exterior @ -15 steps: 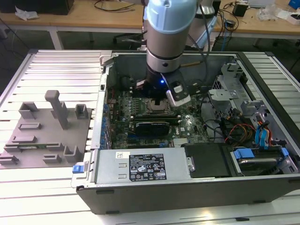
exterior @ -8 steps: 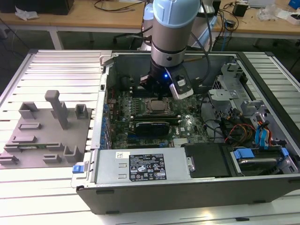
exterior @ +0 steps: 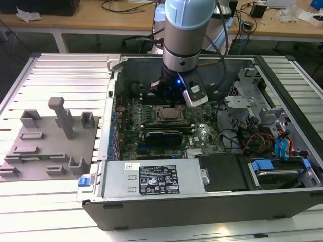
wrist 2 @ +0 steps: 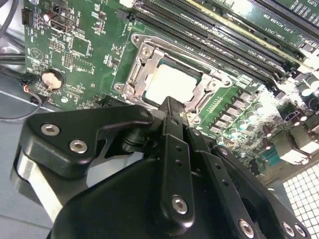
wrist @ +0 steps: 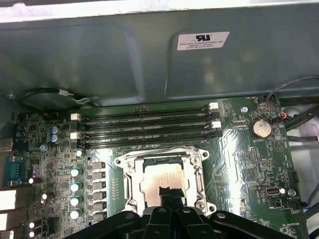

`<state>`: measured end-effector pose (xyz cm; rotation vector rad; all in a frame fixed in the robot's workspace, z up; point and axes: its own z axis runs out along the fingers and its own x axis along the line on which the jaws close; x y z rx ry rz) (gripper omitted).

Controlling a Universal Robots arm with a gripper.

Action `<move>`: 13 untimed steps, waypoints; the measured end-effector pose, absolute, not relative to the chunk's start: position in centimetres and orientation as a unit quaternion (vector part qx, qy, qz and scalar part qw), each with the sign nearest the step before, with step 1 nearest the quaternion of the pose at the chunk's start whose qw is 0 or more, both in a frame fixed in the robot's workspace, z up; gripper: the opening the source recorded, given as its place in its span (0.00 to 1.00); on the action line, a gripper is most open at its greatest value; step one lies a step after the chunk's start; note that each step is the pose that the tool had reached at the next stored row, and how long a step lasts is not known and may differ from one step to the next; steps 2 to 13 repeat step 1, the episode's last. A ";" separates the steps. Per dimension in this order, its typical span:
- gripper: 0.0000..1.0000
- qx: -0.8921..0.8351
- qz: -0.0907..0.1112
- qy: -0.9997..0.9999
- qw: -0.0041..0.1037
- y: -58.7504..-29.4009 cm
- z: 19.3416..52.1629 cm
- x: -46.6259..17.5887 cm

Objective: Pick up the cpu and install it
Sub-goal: 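Install the second cpu locking lever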

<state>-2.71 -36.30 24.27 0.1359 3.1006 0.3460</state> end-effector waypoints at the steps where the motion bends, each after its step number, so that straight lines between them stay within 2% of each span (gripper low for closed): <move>1: 0.11 0.044 0.111 0.993 0.009 -36.3 24.3 -2.7; 13: 0.11 0.044 0.111 0.993 0.009 -36.3 24.3 -2.7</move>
